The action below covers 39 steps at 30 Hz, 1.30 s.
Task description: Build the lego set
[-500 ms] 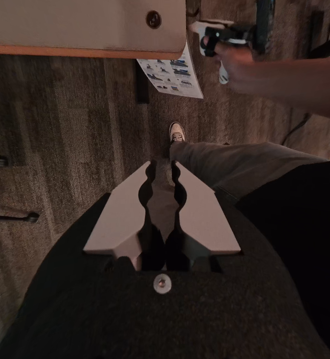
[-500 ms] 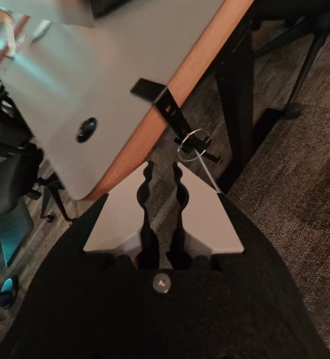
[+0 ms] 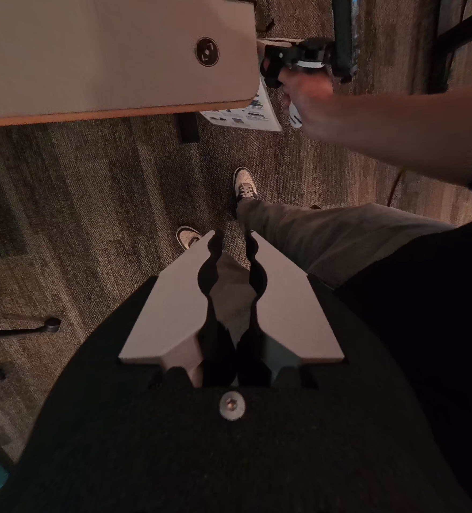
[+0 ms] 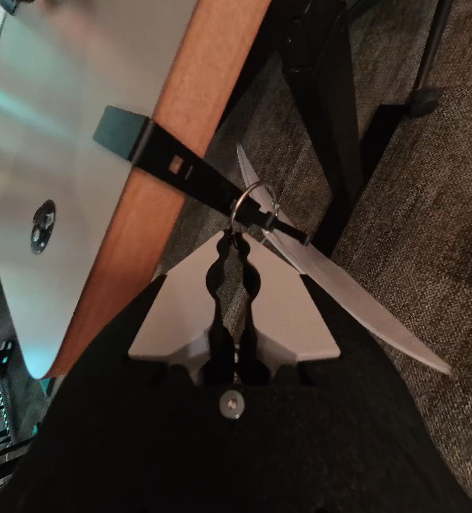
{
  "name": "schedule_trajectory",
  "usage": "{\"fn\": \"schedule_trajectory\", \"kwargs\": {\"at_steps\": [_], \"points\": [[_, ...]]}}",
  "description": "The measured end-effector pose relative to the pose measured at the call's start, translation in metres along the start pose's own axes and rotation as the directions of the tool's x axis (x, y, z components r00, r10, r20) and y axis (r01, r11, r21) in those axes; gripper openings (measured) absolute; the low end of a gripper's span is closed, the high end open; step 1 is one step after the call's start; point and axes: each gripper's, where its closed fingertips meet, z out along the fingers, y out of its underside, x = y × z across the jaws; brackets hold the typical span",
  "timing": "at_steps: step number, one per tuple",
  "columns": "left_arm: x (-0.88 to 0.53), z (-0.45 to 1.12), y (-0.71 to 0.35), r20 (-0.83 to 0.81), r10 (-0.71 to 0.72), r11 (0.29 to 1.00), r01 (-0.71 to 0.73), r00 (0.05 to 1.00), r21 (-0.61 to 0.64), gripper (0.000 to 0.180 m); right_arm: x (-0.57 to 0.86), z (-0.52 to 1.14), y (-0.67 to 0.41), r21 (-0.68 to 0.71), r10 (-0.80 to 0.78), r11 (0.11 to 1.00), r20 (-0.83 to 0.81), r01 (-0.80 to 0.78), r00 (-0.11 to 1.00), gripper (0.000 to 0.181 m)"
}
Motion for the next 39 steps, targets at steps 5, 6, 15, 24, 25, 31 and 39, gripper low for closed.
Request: {"fn": "schedule_trajectory", "kwargs": {"at_steps": [5,6,15,24,25,31,39], "points": [[-0.011,0.002,0.0,-0.014,0.021,1.0,-0.022,1.0,-0.01,0.015,-0.003,0.004,-0.004,-0.003,-0.009,1.0,-0.009,0.009,1.0,0.001],[-0.013,0.001,0.0,-0.015,0.031,0.999,-0.031,0.999,-0.01,0.015,-0.002,0.003,-0.003,-0.027,-0.008,1.0,-0.021,0.007,1.0,0.001],[-0.023,0.005,0.0,-0.039,0.035,0.999,-0.034,0.999,0.024,0.015,0.008,-0.04,-0.001,-0.094,-0.02,0.995,-0.011,0.019,1.0,0.0],[-0.016,0.006,0.008,-0.06,0.041,0.999,-0.038,0.997,0.036,0.015,0.003,-0.054,-0.016,-0.113,-0.108,0.987,0.043,0.112,0.993,0.0],[-0.016,0.006,0.009,-0.059,0.048,0.998,-0.046,0.997,0.035,0.014,0.005,-0.055,-0.02,-0.112,-0.093,0.989,0.039,0.097,0.995,0.0],[-0.017,0.002,0.014,-0.062,0.037,0.999,-0.035,0.997,0.04,0.015,0.023,-0.074,-0.02,-0.117,-0.043,0.992,-0.008,0.042,0.999,0.0],[-0.02,0.003,0.016,-0.052,0.041,0.999,-0.04,0.998,0.029,0.015,0.04,-0.069,0.003,-0.156,-0.074,0.986,-0.062,0.063,0.995,0.001]]}}
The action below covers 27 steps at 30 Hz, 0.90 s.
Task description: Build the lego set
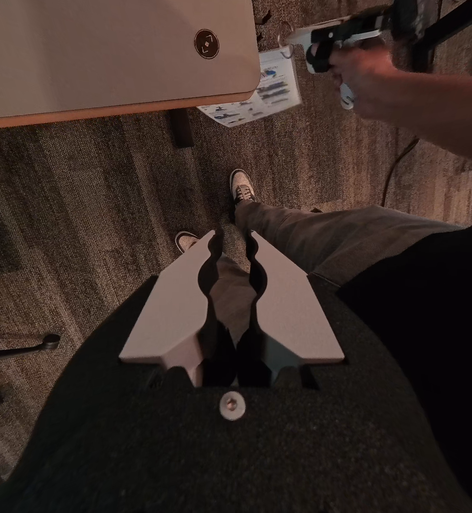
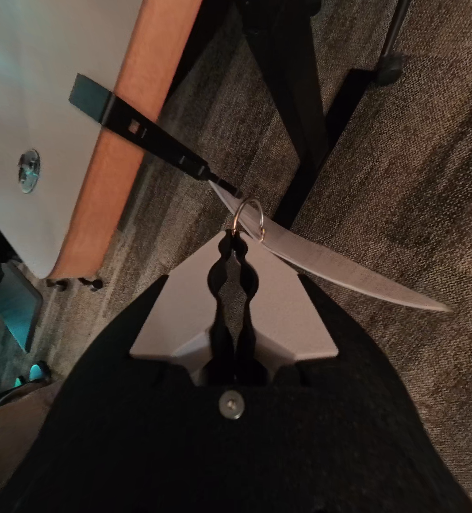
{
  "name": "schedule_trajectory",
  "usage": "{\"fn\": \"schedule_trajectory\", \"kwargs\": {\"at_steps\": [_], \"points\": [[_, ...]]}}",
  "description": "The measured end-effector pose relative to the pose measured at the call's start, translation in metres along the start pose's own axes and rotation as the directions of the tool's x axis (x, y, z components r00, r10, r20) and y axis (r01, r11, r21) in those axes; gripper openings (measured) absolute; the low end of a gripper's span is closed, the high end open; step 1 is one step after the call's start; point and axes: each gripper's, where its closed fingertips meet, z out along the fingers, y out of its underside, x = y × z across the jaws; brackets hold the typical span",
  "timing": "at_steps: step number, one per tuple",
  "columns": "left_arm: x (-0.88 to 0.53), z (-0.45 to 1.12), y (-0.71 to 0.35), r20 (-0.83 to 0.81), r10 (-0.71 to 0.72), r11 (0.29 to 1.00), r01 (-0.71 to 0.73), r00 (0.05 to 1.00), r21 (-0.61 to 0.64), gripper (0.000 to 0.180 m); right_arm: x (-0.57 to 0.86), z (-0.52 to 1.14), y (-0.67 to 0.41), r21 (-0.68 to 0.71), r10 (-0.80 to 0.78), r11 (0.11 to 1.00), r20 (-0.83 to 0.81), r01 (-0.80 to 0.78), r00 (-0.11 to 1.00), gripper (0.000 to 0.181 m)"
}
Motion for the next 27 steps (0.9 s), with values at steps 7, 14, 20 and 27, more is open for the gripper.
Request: {"fn": "schedule_trajectory", "kwargs": {"at_steps": [7,14,20,27], "points": [[0.001,0.0,0.005,0.012,0.022,0.999,-0.022,1.0,-0.023,0.015,-0.009,0.036,0.001,-0.043,-0.065,0.997,-0.01,0.065,0.998,0.0],[-0.001,-0.003,0.011,0.022,0.012,0.999,-0.011,1.0,-0.034,0.015,-0.021,0.054,0.007,-0.061,-0.053,0.997,0.014,0.054,0.999,0.0],[-0.002,-0.003,0.013,0.026,0.007,0.999,-0.006,1.0,-0.035,0.015,-0.016,0.076,0.009,-0.056,0.073,0.996,0.021,-0.072,0.997,0.001],[-0.004,-0.004,0.014,0.031,0.004,0.999,-0.003,1.0,-0.033,0.015,-0.019,0.091,0.01,-0.028,0.138,0.99,0.034,-0.137,0.99,0.001]]}}
